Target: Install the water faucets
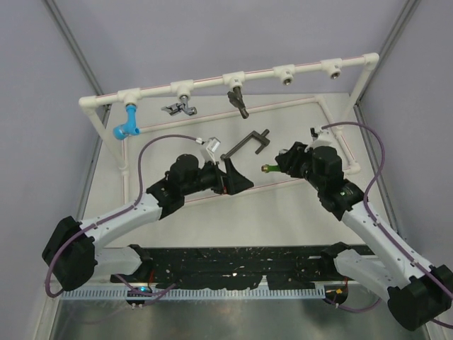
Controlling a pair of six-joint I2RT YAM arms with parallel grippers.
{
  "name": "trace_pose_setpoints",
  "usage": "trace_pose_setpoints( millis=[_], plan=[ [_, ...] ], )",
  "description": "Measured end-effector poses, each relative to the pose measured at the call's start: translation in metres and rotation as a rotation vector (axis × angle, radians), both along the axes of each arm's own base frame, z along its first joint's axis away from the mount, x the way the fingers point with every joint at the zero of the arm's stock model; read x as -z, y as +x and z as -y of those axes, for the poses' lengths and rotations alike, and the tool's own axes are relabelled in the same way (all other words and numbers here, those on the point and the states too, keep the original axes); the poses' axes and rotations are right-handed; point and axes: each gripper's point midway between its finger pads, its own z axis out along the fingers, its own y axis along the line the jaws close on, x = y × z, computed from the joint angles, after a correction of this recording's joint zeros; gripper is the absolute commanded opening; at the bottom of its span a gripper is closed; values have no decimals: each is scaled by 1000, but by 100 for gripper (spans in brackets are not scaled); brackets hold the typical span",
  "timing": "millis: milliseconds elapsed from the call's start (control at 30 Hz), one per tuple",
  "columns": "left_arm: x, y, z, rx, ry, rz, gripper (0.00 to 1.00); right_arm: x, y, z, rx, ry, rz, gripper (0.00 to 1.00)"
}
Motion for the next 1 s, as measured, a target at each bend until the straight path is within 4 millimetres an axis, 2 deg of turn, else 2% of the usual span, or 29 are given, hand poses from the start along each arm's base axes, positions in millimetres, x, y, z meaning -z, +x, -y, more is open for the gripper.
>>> trace_pose_setpoints(
  millis=[167, 333, 533, 600, 667, 767, 867, 1000],
  plan=[
    [-3, 0, 21, 37, -14, 8, 92, -25, -25, -11, -12, 99, 82, 5],
    [-7, 2, 36, 59, -28, 23, 88, -21, -38, -20, -29, 136, 73, 5],
    [-18, 9, 55, 76, -37, 70, 77, -19, -51, -31, -55, 163, 57, 5],
    [-18, 11, 60, 80, -29, 85, 77, -20, -53, -34, -58, 169, 59, 5],
    [-15, 12, 64, 86, -15, 98, 72, -20, -55, -35, -58, 171, 57, 5],
    [-7, 11, 68, 96, 11, 113, 60, -20, -55, -35, -51, 173, 57, 5],
    [-2, 7, 70, 110, 34, 137, 43, -19, -56, -34, -45, 168, 52, 5],
    [0, 6, 71, 123, 54, 176, 6, -17, -56, -33, -41, 163, 47, 8]
  ],
)
